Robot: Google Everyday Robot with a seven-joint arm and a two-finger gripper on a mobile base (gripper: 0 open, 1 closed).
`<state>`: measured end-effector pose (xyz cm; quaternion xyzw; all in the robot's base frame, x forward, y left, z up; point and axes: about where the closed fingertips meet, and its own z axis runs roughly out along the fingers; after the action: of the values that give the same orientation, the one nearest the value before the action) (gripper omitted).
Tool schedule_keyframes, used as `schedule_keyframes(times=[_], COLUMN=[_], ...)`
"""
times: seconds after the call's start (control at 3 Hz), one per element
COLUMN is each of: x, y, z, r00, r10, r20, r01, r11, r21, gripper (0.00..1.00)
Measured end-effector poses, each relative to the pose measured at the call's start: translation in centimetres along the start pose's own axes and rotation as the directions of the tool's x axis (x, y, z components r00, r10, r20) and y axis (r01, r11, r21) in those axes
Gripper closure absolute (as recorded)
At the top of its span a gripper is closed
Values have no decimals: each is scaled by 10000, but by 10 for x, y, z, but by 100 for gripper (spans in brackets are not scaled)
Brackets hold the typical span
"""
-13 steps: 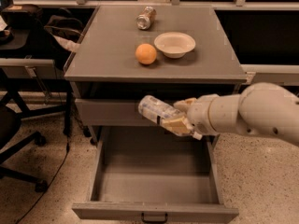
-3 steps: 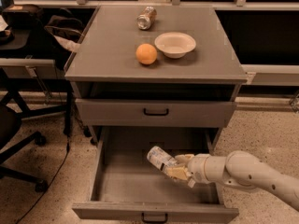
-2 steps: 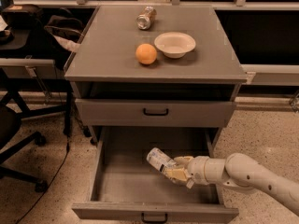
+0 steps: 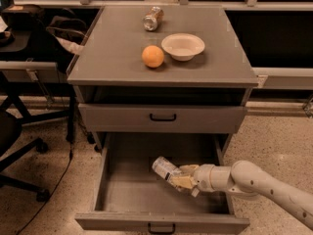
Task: Place blue plastic bottle into middle drawer
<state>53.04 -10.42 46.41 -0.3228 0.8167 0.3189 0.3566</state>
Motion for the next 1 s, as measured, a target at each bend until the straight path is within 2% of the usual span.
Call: schedule_keyframes(times=[0.33,1.0], x=[14,14], y=[-12,-12], z=[17,17], r00=[9988,9988], r10=[328,328], r20=[-361,-361], r01=[-328,-328], r11=[9995,9995], r21=[-1,-2], gripper=[98,52])
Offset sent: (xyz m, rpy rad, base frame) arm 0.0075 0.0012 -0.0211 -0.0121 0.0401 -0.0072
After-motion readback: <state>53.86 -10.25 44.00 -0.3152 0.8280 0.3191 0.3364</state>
